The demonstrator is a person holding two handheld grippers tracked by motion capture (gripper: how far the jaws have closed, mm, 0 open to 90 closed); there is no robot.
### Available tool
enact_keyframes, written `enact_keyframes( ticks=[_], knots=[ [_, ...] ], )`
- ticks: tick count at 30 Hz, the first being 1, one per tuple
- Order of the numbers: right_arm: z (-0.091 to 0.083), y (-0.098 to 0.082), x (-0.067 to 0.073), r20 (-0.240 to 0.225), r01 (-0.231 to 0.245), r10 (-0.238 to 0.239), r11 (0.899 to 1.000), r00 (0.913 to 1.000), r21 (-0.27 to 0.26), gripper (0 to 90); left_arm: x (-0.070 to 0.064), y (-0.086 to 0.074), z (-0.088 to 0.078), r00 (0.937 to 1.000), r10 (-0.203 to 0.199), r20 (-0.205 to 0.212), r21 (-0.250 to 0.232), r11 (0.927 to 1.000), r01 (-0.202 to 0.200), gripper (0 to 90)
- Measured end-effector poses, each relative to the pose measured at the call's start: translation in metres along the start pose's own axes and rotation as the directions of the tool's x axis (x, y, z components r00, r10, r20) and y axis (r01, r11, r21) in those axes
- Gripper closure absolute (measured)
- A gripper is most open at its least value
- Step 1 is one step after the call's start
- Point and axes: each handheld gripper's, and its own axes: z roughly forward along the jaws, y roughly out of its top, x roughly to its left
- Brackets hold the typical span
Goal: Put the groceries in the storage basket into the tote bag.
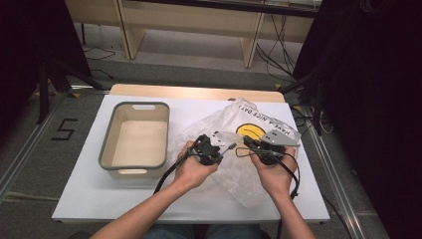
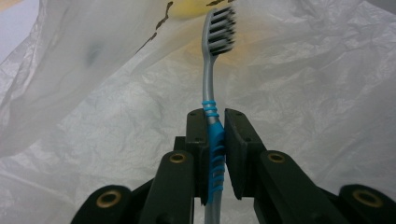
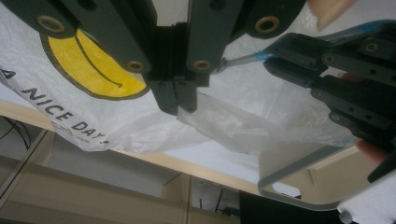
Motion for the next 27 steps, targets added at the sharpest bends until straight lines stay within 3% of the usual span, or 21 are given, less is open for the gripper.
enact_keyframes(
  ticks=[11, 27],
  knots=[
    [0.0, 0.0, 0.0, -0.002, 0.004, -0.004, 1.0, 1.0, 0.001, 90.0, 0.001, 0.002, 0.005, 1.0, -0.002, 0.0, -0.023, 0.9997, 0.002, 79.8],
    [0.002, -0.002, 0.001, -0.008, 0.007, -0.007, 1.0, 0.9999, 0.008, 90.0, -0.002, 0.005, 0.016, 0.9996, 0.027, 0.003, -0.074, 0.9969, -0.026, 79.8]
  ],
)
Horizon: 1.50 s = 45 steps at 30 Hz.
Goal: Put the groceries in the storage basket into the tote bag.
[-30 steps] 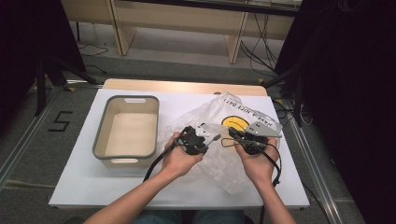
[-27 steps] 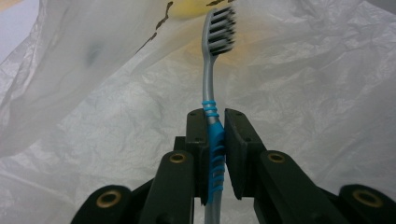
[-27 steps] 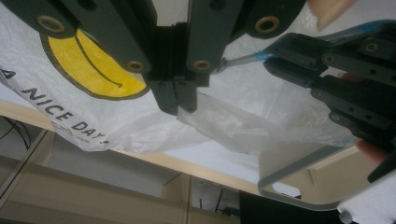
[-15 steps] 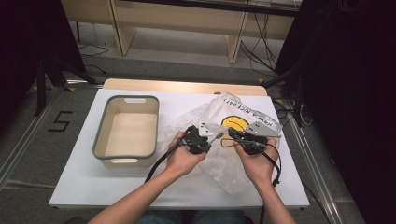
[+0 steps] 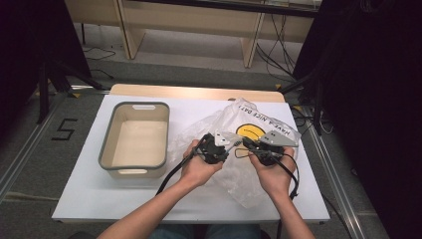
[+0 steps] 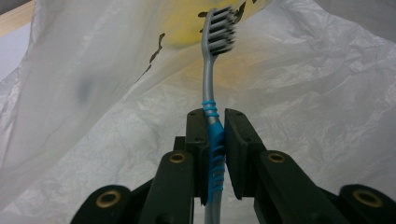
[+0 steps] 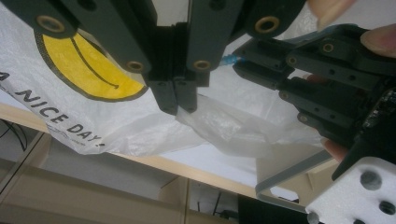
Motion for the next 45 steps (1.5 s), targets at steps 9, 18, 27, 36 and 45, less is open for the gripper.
enact_keyframes(
  ticks=[9, 18, 27, 36, 45],
  knots=[
    [0.0, 0.0, 0.0, 0.001, -0.003, 0.003, 1.0, 1.0, -0.003, 90.0, -0.003, 0.003, 0.003, 0.9997, 0.025, 0.005, -0.003, 0.9997, -0.025, 79.8],
    [0.001, -0.001, 0.001, -0.006, 0.002, -0.002, 1.0, 1.0, 0.006, 90.0, -0.003, 0.005, 0.007, 0.9998, 0.019, 0.0, -0.012, 0.9998, -0.019, 79.7],
    [0.003, -0.003, 0.002, -0.015, 0.006, -0.006, 1.0, 0.9999, 0.024, 90.0, -0.004, 0.007, 0.011, 0.9997, 0.023, -0.009, -0.028, 0.9993, -0.023, 79.7],
    [0.005, -0.004, 0.002, -0.017, 0.002, -0.002, 0.999, 0.9999, 0.034, 90.0, -0.004, 0.009, 0.014, 0.9994, 0.028, -0.021, -0.05, 0.9983, -0.029, 79.7],
    [0.006, -0.006, 0.002, -0.019, -0.001, 0.002, 0.999, 0.9998, 0.042, 90.0, -0.004, 0.009, 0.02, 0.9993, 0.028, -0.024, -0.063, 0.9976, -0.03, 79.6]
  ],
)
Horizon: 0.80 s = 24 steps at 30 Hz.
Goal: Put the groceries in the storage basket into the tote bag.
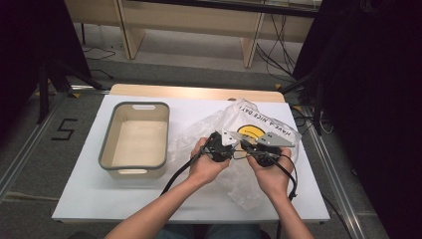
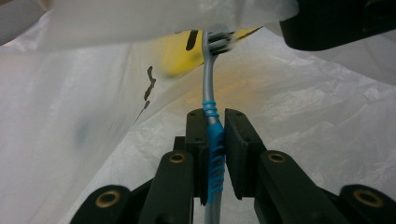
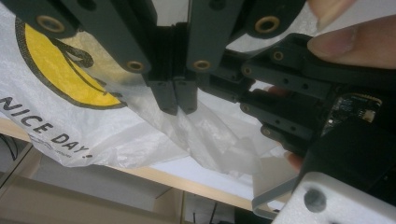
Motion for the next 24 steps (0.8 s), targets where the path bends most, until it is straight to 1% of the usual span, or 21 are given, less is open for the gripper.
enact_keyframes(
  ticks=[5, 10, 19, 22, 23, 24],
  knots=[
    [-0.001, 0.0, -0.001, -0.001, -0.001, 0.001, 1.0, 1.0, -0.003, 90.0, -0.001, 0.001, 0.001, 1.0, 0.002, 0.005, -0.011, 0.9999, -0.002, 79.6],
    [-0.001, 0.0, -0.001, 0.001, -0.005, 0.005, 1.0, 1.0, -0.006, 90.0, -0.001, 0.002, 0.004, 1.0, 0.005, -0.005, -0.029, 0.9996, -0.005, 79.5],
    [-0.001, 0.0, -0.002, 0.003, -0.006, 0.006, 1.0, 1.0, -0.004, 90.0, -0.003, 0.0, 0.011, 0.9998, 0.019, -0.009, -0.021, 0.9996, -0.02, 78.7],
    [-0.001, 0.0, -0.002, 0.003, -0.008, 0.008, 1.0, 1.0, -0.002, 90.0, -0.004, -0.002, 0.014, 0.9995, 0.032, -0.007, -0.013, 0.9994, -0.032, 75.0],
    [-0.001, 0.0, -0.002, 0.003, -0.008, 0.008, 1.0, 1.0, -0.002, 90.0, -0.004, -0.002, 0.014, 0.9995, 0.032, -0.007, -0.013, 0.9994, -0.032, 74.0],
    [-0.001, -0.001, -0.003, 0.005, -0.008, 0.008, 1.0, 1.0, 0.0, 90.0, -0.005, -0.002, 0.012, 0.9992, 0.041, -0.002, -0.007, 0.9991, -0.041, 73.6]
  ],
)
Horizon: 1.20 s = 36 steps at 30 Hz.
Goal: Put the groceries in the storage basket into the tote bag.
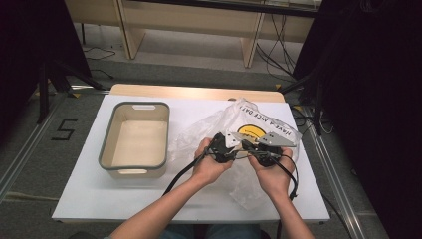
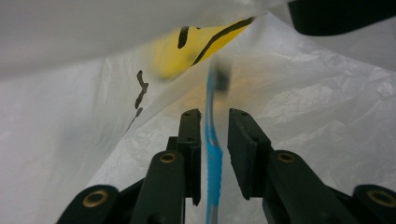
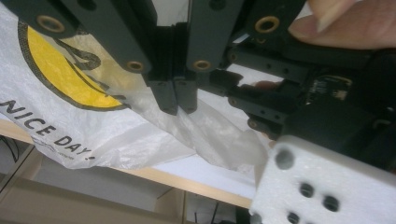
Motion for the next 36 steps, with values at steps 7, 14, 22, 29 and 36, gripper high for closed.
enact_keyframes(
  ticks=[7, 14, 22, 29, 36],
  knots=[
    [0.0, -0.003, -0.003, 0.005, -0.008, 0.008, 1.0, 1.0, 0.009, 90.0, -0.002, -0.001, -0.021, 0.9998, 0.004, 0.018, 0.005, 1.0, -0.004, 67.7],
    [-0.001, -0.01, -0.003, -0.016, -0.004, 0.005, 0.998, 0.9999, 0.06, 90.0, 0.006, -0.012, -0.071, 0.999, -0.042, 0.017, -0.03, 0.9986, 0.042, 66.3],
    [0.002, -0.036, -0.007, -0.087, 0.022, -0.003, 0.975, 0.9962, 0.223, 90.0, 0.026, -0.025, -0.105, 0.9944, -0.097, -0.043, -0.081, 0.9924, 0.093, 66.5],
    [0.013, -0.056, -0.003, -0.181, 0.086, -0.019, 0.925, 0.9832, 0.369, 90.0, 0.038, -0.051, -0.09, 0.988, -0.135, -0.075, 0.014, 0.9906, 0.136, 65.9],
    [0.011, -0.063, -0.001, -0.237, 0.109, -0.012, 0.909, 0.9714, 0.403, 67.6, 0.036, -0.063, -0.085, 0.9911, -0.113, -0.07, 0.068, 0.9907, 0.118, 65.0]
  ],
)
